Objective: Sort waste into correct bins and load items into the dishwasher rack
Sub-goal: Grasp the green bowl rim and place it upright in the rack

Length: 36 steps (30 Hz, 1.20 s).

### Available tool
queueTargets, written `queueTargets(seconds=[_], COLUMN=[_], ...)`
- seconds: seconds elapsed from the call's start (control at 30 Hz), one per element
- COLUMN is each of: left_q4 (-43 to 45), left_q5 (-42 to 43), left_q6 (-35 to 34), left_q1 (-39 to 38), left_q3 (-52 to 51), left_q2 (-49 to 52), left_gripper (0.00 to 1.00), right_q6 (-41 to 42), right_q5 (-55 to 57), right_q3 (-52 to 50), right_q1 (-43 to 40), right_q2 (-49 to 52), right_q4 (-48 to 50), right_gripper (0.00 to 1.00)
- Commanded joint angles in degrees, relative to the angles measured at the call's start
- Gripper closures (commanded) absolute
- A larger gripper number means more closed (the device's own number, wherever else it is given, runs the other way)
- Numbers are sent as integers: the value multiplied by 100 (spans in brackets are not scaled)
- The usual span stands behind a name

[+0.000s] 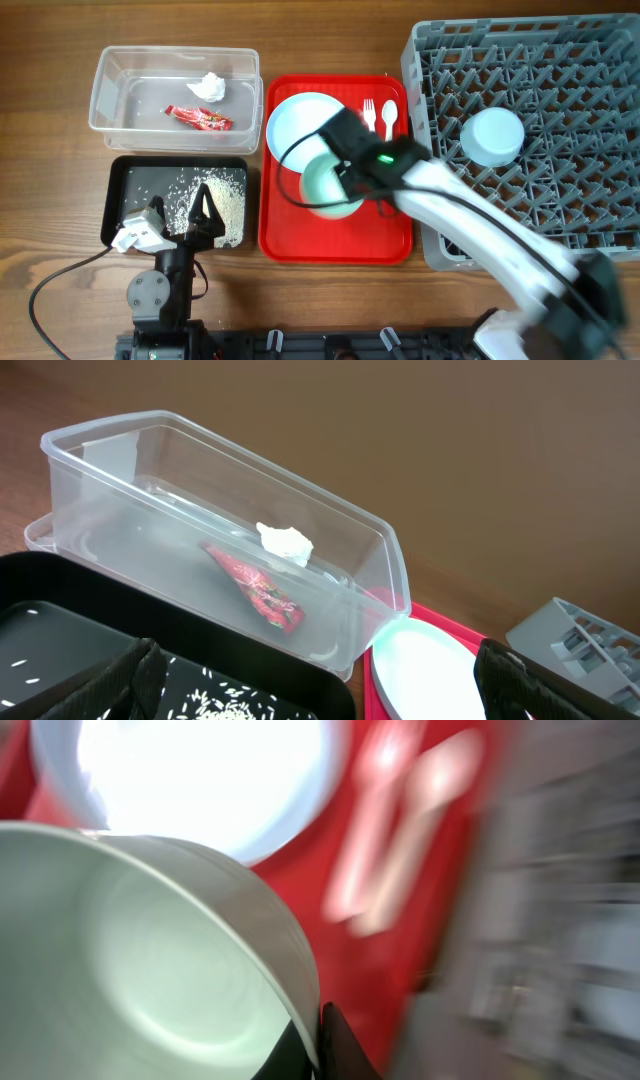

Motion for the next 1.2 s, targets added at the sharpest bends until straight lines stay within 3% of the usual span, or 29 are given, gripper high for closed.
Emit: queueTargets(seconds=[0.0,0.17,0.5,0.67,0.9,1.17], left_q4=[20,20,20,20,20,20], left_q5=[48,48,48,48,48,48], left_q6=[28,28,28,28,28,28], left_q1=[26,26,26,26,26,26], left_q3=[-37,-37,-37,-37,-37,-37], left_q2=[-37,-37,-37,-37,-37,-37], left_gripper=[0,0,0,0,0,0], right_q6=[595,586,125,92,-876,-1930], right_q5=[3045,4645,4087,4072,4489,4535], right_q3=[164,164,162,162,162,162], right_q1=[-374,-1733,-4325,-4863,-5095,-5515], right_q2=[-1003,-1456,-450,289,1019,1086], right_q4=[-22,0,693,1058,1786,2800], right_gripper=[96,96,96,96,96,96])
